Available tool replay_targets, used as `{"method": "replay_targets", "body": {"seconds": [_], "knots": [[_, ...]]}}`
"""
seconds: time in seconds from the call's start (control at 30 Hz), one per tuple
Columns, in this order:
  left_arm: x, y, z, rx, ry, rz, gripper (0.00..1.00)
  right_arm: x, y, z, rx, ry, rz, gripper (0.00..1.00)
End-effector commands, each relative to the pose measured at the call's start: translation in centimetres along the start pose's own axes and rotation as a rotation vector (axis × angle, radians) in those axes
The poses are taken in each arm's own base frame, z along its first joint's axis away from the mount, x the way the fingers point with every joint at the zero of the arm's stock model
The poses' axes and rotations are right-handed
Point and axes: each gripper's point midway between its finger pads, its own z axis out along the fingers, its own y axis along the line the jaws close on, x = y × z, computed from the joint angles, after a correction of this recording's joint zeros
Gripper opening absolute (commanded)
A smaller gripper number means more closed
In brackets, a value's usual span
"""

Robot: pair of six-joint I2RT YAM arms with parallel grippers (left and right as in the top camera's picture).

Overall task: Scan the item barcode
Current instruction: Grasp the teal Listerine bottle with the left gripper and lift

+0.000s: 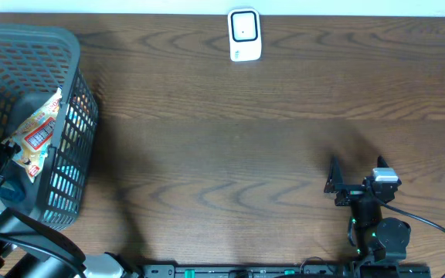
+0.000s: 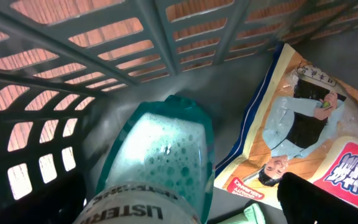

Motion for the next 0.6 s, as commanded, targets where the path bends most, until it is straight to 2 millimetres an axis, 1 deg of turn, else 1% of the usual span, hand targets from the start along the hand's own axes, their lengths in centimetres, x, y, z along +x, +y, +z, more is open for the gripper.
{"method": "replay_targets", "body": {"seconds": [0.0, 0.2, 0.23, 0.27, 0.33, 0.4, 0.5, 0.57], "knots": [[0.51, 0.38, 1.11, -0.016, 0.028, 0.008, 1.00, 0.09, 0.30, -0.01, -0.012, 0.002, -0.013, 0.99], [0.43, 0.47, 1.16, -0.022, 0.024, 0.014, 0.97, 0.09, 0.30, -0.01, -0.012, 0.002, -0.013, 0.99], [0.43, 0.47, 1.16, -0.021, 0.024, 0.014, 0.95, 0.09, 0.30, -0.01, -0.012, 0.002, -0.013, 0.99], [0.45, 0.48, 1.16, -0.022, 0.024, 0.014, 0.84, 0.09, 0.30, -0.01, -0.012, 0.002, -0.013, 0.99], [0.46, 0.48, 1.16, -0.022, 0.025, 0.014, 0.75, 0.09, 0.30, -0.01, -0.012, 0.002, -0.013, 0.99], [0.48, 0.48, 1.16, -0.022, 0.025, 0.015, 0.60, 0.09, 0.30, -0.01, -0.012, 0.002, -0.013, 0.99], [0.53, 0.50, 1.15, -0.022, 0.028, 0.015, 0.43, 0.09, 0.29, -0.01, -0.012, 0.002, -0.013, 0.99], [0.53, 0.50, 1.15, -0.022, 0.028, 0.015, 0.37, 0.09, 0.30, -0.01, -0.012, 0.002, -0.013, 0.99]]}}
